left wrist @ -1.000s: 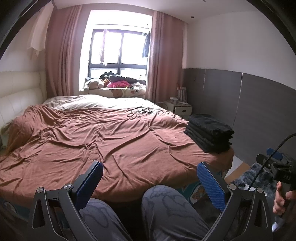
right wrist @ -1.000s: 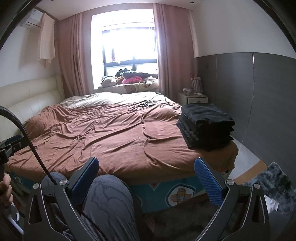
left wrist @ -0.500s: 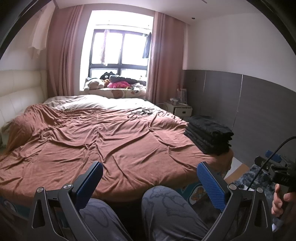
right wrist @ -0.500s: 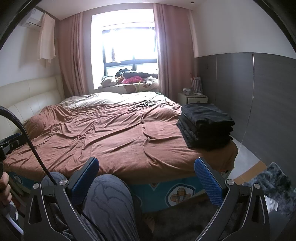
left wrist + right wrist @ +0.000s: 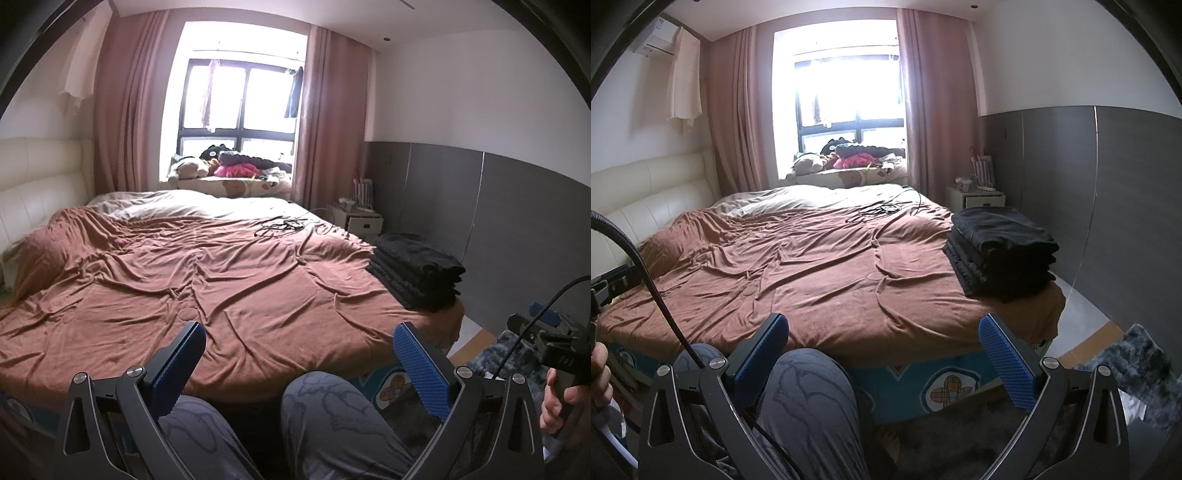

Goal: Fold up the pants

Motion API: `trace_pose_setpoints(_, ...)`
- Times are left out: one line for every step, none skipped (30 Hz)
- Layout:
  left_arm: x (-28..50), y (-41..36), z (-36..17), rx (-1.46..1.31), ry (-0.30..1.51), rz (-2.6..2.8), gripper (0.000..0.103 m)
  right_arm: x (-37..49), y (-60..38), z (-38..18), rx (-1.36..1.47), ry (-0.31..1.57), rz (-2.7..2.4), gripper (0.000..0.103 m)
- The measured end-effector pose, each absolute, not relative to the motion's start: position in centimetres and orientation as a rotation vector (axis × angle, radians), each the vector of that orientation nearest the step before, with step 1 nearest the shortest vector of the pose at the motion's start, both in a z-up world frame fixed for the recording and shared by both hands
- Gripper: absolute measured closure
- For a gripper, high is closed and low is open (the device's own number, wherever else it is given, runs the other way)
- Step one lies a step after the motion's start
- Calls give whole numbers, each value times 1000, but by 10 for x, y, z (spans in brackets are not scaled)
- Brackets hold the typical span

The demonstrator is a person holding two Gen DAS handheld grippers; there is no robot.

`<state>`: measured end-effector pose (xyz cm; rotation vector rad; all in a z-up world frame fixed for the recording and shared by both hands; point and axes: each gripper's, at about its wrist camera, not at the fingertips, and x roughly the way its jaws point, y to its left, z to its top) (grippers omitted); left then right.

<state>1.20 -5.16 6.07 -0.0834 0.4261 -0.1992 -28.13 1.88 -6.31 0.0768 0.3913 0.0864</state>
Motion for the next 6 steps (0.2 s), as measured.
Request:
trace_pose_setpoints(12,-52,61,-83,427,-201,0,-282,19,-64,77,392,86,0)
trace_pose_setpoints(12,-52,61,-85,428,-202,0,-282,20,-64,78,394,87,0)
trace_pose_setpoints(12,-53,62,-86,429,-203,0,-282,20,-64,77,394,87,0)
trace_pose_setpoints(11,-53,62,-87,430,-202,0,-283,21,-64,76,394,87,0)
trace_pose_setpoints(11,-54,63,-88,428,-199,0,-282,22,-64,76,394,86,0)
trace_pose_setpoints(11,-55,63,-89,428,-199,0,-282,22,-63,75,395,86,0)
